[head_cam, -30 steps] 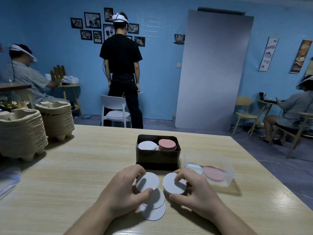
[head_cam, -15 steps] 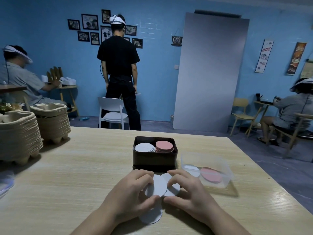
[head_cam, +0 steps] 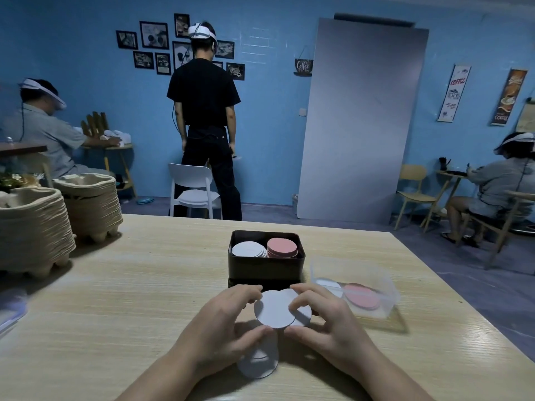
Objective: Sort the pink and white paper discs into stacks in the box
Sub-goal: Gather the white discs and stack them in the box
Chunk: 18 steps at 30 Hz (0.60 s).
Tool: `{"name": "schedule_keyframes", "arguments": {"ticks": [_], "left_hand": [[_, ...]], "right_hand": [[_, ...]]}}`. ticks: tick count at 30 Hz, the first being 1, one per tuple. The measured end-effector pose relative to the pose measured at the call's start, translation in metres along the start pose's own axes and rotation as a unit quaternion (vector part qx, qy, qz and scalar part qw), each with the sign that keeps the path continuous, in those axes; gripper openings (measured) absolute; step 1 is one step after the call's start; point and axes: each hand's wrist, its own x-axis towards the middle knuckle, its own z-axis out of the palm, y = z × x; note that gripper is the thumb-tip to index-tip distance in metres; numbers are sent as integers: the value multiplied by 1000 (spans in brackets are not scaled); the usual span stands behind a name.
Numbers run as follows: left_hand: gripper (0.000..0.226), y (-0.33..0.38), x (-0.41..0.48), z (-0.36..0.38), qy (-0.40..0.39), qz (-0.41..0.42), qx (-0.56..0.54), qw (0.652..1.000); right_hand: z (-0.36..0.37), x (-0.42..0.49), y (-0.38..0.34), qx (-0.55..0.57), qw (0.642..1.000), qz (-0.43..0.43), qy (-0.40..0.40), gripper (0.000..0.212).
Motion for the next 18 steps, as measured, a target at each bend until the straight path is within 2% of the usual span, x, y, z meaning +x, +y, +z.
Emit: {"name": "schedule_keyframes", "arguments": {"ticks": [4,11,18], "left_hand": [[38,-1,1,-1,5,-6,-32,999],[42,0,2,6,-30,9,11,999],[41,2,2,5,-27,5,-18,999]], "right_hand": [[2,0,-1,15,1000,11,2,28],[7,4,-8,19,999,-11,-35,37],[5,4,-7,34,999,5,-32,37]]}}
